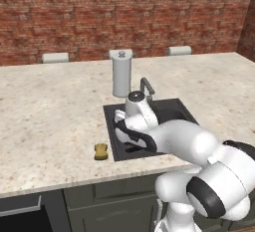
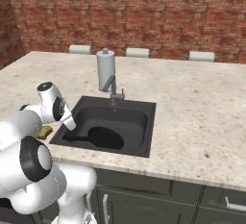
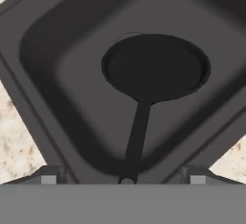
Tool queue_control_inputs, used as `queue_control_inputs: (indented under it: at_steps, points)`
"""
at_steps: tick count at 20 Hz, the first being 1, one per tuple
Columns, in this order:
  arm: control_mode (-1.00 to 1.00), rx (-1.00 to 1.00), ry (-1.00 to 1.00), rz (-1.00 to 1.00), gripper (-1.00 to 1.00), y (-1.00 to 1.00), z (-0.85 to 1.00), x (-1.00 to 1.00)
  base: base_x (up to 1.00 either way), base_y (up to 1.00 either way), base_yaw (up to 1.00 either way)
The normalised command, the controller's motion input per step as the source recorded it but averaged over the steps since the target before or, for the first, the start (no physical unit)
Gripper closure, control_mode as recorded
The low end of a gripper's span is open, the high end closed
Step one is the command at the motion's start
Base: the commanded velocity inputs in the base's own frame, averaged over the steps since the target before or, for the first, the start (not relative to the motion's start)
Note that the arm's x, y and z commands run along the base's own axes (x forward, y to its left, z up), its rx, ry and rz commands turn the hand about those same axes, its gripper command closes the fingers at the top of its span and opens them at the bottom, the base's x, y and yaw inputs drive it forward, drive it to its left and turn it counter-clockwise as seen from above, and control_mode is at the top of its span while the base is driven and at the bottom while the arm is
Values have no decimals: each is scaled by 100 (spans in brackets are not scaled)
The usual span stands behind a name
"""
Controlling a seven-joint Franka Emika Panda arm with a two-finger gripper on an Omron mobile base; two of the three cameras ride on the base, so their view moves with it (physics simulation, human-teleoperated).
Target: Pick the pan and sponge and place them into the sink. Then turn on the water.
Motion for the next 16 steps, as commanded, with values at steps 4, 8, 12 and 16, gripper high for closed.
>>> queue_control_inputs:
  at_steps: [4,8,12,16]
  points:
    - [-100,-19,12,1,-100,18,100,-44,0,0,0]
    - [-100,-10,18,7,-100,21,100,-61,0,0,0]
    - [-100,0,27,14,-100,16,98,-72,0,0,0]
    - [-100,1,29,30,-100,27,16,-67,0,0,0]
